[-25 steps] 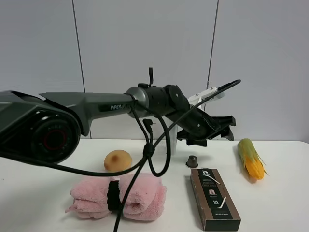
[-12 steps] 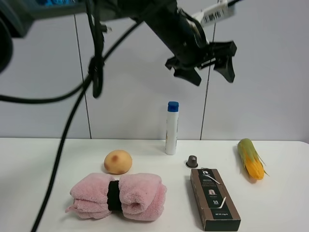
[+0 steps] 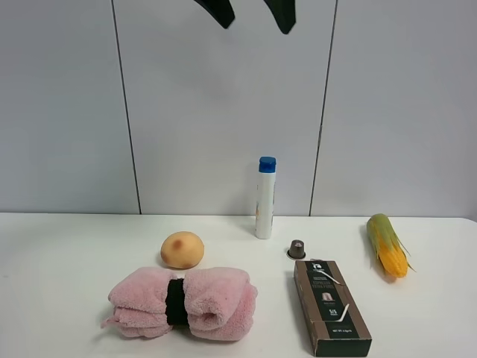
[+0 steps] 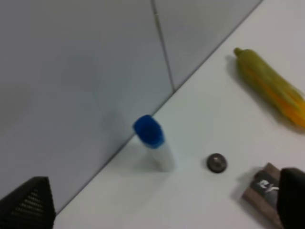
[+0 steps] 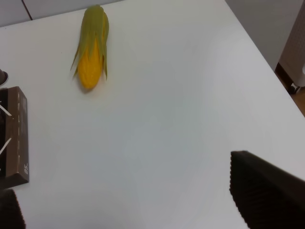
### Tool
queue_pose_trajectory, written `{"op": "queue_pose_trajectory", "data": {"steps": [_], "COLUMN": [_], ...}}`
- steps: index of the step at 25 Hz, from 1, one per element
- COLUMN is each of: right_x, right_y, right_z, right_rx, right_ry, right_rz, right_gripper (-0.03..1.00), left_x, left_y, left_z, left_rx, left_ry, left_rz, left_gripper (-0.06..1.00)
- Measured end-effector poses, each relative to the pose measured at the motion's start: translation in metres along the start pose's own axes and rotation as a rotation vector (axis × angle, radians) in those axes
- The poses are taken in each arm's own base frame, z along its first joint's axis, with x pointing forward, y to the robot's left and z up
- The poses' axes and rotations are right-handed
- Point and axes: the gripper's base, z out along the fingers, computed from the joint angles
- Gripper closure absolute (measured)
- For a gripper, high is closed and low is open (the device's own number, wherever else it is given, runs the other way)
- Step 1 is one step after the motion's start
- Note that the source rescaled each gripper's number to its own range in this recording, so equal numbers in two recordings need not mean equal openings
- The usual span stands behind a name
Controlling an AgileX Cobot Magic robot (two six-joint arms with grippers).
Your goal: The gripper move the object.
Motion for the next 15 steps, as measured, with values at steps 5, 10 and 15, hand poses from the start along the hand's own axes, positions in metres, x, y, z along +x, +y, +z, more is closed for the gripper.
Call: {"op": "queue_pose_trajectory", "data": {"steps": [5, 10, 15], "right_x": [0.000, 0.000, 0.000], "right_y": [0.000, 0.000, 0.000], "right_z": [0.000, 0.000, 0.000], "right_rx": [0.000, 0.000, 0.000], "right_ry": [0.000, 0.000, 0.000], "right_rz": [0.000, 0.000, 0.000], "right_gripper": [-0.03, -0.03, -0.03], "left_x": [0.002, 0.013, 0.048], "left_y": [0.017, 0.040, 0.073], "left_z": [-0.036, -0.082, -0.119], "left_rx": [-0.142, -0.203, -0.291], "left_ry": [0.007, -0.001, 0.065], "left_rz": [-0.012, -0.063, -0.163], "left_gripper": [-0.06, -0.06, -0.06]}}
